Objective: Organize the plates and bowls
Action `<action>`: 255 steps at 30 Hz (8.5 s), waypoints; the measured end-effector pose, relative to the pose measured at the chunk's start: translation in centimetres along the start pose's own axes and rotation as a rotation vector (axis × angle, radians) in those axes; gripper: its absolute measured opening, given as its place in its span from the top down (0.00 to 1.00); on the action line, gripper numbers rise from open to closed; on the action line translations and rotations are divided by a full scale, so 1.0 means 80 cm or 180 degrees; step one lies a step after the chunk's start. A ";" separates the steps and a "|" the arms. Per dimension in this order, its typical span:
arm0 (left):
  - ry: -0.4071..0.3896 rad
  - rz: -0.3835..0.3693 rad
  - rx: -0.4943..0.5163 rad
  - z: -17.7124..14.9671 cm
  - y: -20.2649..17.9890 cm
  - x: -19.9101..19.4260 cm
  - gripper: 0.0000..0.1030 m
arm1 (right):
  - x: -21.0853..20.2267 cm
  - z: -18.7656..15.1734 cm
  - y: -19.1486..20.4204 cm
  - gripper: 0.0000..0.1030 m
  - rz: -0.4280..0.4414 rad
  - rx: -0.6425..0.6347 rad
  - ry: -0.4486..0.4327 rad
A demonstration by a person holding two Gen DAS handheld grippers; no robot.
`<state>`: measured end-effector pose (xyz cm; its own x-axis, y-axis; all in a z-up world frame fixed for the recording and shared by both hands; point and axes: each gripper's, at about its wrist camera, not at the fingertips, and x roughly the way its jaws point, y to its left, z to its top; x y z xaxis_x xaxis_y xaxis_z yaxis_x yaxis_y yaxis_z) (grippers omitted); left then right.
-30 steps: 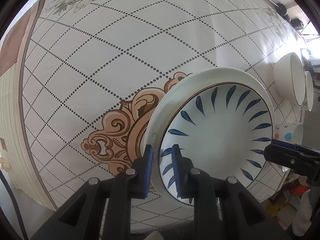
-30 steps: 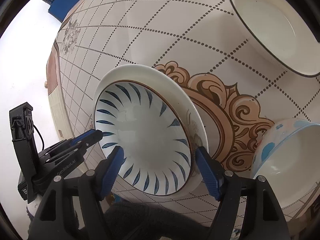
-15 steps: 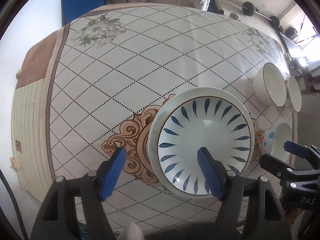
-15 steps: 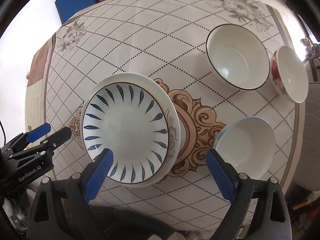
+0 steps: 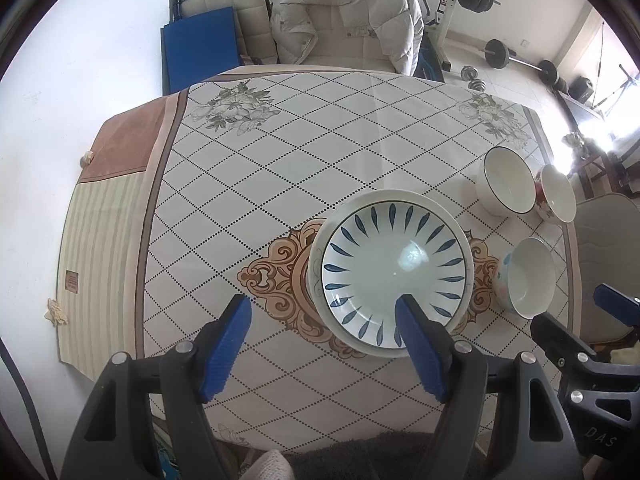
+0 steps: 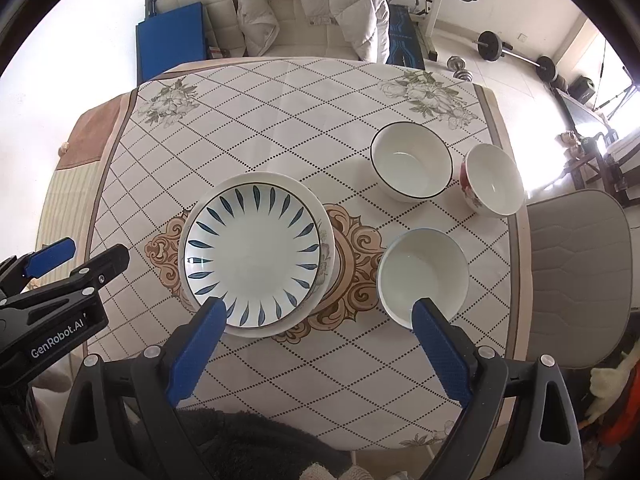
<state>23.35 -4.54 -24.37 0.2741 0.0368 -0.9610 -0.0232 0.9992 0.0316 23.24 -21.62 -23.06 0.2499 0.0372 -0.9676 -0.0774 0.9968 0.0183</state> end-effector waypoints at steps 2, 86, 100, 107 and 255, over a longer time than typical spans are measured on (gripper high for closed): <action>-0.0038 0.0003 -0.0014 -0.008 -0.001 -0.012 0.29 | -0.014 -0.008 0.000 0.07 0.0024 0.0005 -0.0050; 0.1127 -0.0509 0.1204 0.045 -0.378 0.217 0.85 | 0.270 0.019 -0.334 0.86 0.1180 0.0968 0.1119; 0.1241 -0.0572 0.1137 0.043 -0.404 0.225 0.85 | 0.273 0.018 -0.355 0.86 0.1094 0.1012 0.1211; 0.1272 -0.0513 0.0925 0.061 -0.356 0.212 0.79 | 0.263 0.027 -0.363 0.61 0.1065 0.0930 0.1169; 0.1066 -0.0362 0.1572 0.079 -0.357 0.151 0.82 | 0.181 -0.021 -0.364 0.89 0.1033 0.1502 0.1338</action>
<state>33.43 -32.56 -35.15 -0.0707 0.0033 -0.9975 0.4595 0.8877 -0.0296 27.49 -50.19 -38.02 -0.1160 0.4018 -0.9084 0.3654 0.8676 0.3371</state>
